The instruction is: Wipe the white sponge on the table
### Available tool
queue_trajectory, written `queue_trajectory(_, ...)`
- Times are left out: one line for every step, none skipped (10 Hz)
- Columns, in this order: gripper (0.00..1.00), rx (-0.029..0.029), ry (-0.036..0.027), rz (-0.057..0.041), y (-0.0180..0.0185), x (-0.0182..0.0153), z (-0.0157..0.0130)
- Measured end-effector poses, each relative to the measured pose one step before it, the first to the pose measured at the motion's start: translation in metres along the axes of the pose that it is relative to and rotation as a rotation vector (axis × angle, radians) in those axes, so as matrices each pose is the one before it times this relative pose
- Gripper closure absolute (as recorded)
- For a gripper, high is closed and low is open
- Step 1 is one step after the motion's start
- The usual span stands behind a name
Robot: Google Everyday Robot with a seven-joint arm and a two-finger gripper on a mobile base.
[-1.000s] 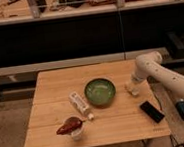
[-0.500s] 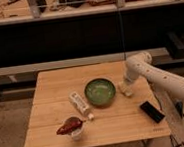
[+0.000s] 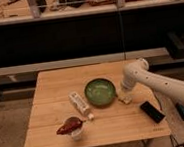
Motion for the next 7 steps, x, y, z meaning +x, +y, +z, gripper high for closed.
queue_trajectory(1.00, -0.00199, -0.00405, -0.00074, -0.00027, 0.00771, -0.00263)
queue_trajectory(1.00, -0.00098, 0.00109, 0.00421, -0.00275, 0.01183, -0.00098)
queue_trajectory(1.00, 0.00554, 0.00605, 0.00653, -0.00523, 0.00896, 0.00110)
queue_trajectory(1.00, 0.00418, 0.00369, 0.01319, -0.00613, 0.00741, 0.00183)
queue_trajectory(1.00, 0.00478, -0.00221, 0.02348, -0.00941, 0.00427, 0.00110)
queue_trajectory(1.00, 0.01835, -0.00159, 0.02804, -0.01725, 0.00148, 0.00081)
queue_trajectory(1.00, 0.00889, -0.00167, 0.02374, -0.01065, -0.00018, 0.00058)
